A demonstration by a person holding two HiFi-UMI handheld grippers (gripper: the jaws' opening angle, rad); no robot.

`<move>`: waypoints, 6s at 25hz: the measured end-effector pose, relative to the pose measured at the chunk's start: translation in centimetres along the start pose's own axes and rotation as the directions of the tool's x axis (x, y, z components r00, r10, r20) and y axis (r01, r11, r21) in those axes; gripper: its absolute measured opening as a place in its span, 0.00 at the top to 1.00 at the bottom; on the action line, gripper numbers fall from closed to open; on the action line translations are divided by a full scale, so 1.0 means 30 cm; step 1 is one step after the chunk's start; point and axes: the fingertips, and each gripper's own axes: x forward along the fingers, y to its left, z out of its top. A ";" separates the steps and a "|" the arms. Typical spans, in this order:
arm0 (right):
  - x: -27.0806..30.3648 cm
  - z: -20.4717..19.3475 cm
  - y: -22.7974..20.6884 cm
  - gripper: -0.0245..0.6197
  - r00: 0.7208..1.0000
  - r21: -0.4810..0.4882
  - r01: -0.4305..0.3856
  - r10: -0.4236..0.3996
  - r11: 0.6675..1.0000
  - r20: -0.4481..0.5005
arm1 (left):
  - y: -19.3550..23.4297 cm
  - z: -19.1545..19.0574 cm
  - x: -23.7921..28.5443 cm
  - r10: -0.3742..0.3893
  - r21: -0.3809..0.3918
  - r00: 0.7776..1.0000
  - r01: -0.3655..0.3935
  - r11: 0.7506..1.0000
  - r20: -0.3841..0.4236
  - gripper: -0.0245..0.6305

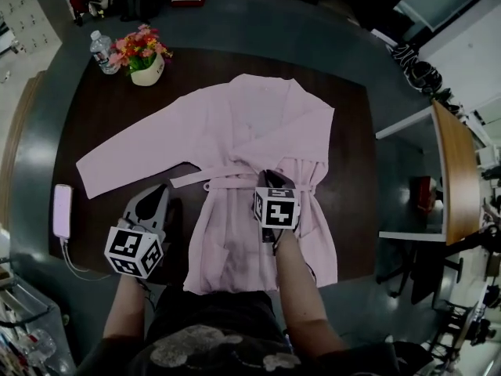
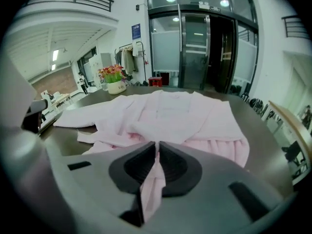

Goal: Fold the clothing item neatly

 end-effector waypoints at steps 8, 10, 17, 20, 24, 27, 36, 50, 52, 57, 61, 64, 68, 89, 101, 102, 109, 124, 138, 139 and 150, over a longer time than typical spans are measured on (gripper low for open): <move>0.011 0.323 0.065 0.93 0.990 -0.309 0.114 -0.080 0.944 0.119 | 0.182 0.049 -0.012 -0.068 -0.019 0.998 0.069 0.997 0.017 0.95; 0.063 0.397 0.113 0.93 0.992 -0.363 0.098 -0.063 0.927 0.106 | 0.229 0.053 -0.021 -0.073 -0.028 0.997 0.073 0.997 0.016 0.95; 0.292 0.505 0.310 0.93 1.000 -0.494 0.015 -0.009 0.869 0.016 | 0.349 0.037 -0.023 -0.074 -0.059 0.997 0.073 0.996 -0.014 0.95; 0.366 0.485 0.410 0.89 0.996 -0.483 -0.083 0.088 0.872 -0.011 | 0.375 0.030 -0.006 -0.079 -0.061 0.997 0.077 0.995 -0.027 0.95; 0.330 0.487 0.484 0.79 0.980 -0.348 -0.158 0.190 0.924 0.060 | 0.392 0.031 0.012 -0.094 -0.058 0.995 0.091 0.994 -0.034 0.95; 0.246 0.447 0.406 0.79 0.983 -0.178 -0.120 0.143 0.977 0.119 | 0.400 0.030 0.022 -0.105 -0.064 0.994 0.103 0.993 -0.034 0.95; 0.252 0.187 0.462 0.79 0.970 -0.079 -0.239 0.234 0.968 -0.063 | 0.393 -0.003 0.014 -0.143 -0.057 0.988 0.140 0.989 -0.061 0.95; -0.002 0.109 1.032 0.79 0.820 -0.406 -0.508 0.571 0.760 0.042 | 0.368 -0.113 -0.302 0.130 -0.100 0.991 -0.133 0.986 -0.035 0.95; -0.039 0.075 1.167 0.79 0.782 -0.443 -0.556 0.623 0.703 0.008 | 0.403 -0.145 -0.384 0.179 -0.119 0.983 -0.183 0.976 -0.039 0.95; -0.087 0.029 1.458 0.85 0.752 -0.489 -0.593 0.657 0.639 -0.054 | 0.552 -0.188 -0.564 0.273 -0.163 0.962 -0.274 0.948 -0.030 0.95; -0.009 0.043 1.609 0.85 0.804 -0.518 -0.522 0.593 0.677 -0.035 | 0.666 -0.201 -0.628 0.246 -0.139 0.969 -0.248 0.959 -0.032 0.95; 0.059 0.030 1.708 0.85 0.820 -0.536 -0.512 0.568 0.671 -0.073 | 0.742 -0.197 -0.662 0.211 -0.124 0.977 -0.214 0.969 -0.035 0.95; 0.148 -0.017 1.791 0.85 0.847 -0.592 -0.487 0.512 0.643 -0.141 | 0.823 -0.197 -0.687 0.180 -0.131 0.983 -0.183 0.974 -0.035 0.95; 0.044 0.204 1.598 0.95 0.903 -0.412 -0.370 0.427 0.833 0.053 | 0.746 -0.152 -0.617 -0.012 -0.075 0.999 0.009 0.997 -0.040 0.95; -0.039 0.407 0.771 0.95 0.931 -0.131 -0.204 0.234 0.970 0.281 | 0.434 -0.085 -0.387 -0.016 -0.001 0.999 0.016 1.000 -0.045 0.95; -0.044 0.408 0.705 0.95 0.931 -0.117 -0.202 0.228 0.972 0.284 | 0.395 -0.073 -0.359 -0.011 -0.003 0.999 0.011 1.000 -0.040 0.95; -0.027 0.338 0.280 0.95 0.947 -0.068 -0.181 0.193 0.981 0.257 | 0.122 0.007 -0.119 -0.001 -0.008 1.000 0.001 1.000 -0.001 0.95; 0.006 0.242 0.243 0.95 0.905 -0.079 -0.356 0.365 0.931 0.220 | -0.058 -0.043 -0.009 -0.007 -0.019 0.999 0.006 1.000 -0.035 0.95; -0.228 0.613 0.053 0.95 0.866 -0.097 -0.213 0.234 0.972 0.443 | -0.038 0.001 0.074 -0.132 0.013 0.990 0.133 0.991 -0.045 0.95; -0.231 0.603 -0.005 0.95 0.871 -0.071 -0.196 0.206 0.978 0.447 | -0.050 -0.001 0.083 -0.138 0.018 0.989 0.139 0.990 -0.050 0.95; -0.044 0.208 -0.561 0.95 0.960 0.162 -0.104 0.057 0.981 0.273 | -0.254 -0.021 0.197 -0.102 0.033 0.992 0.104 0.994 -0.070 0.95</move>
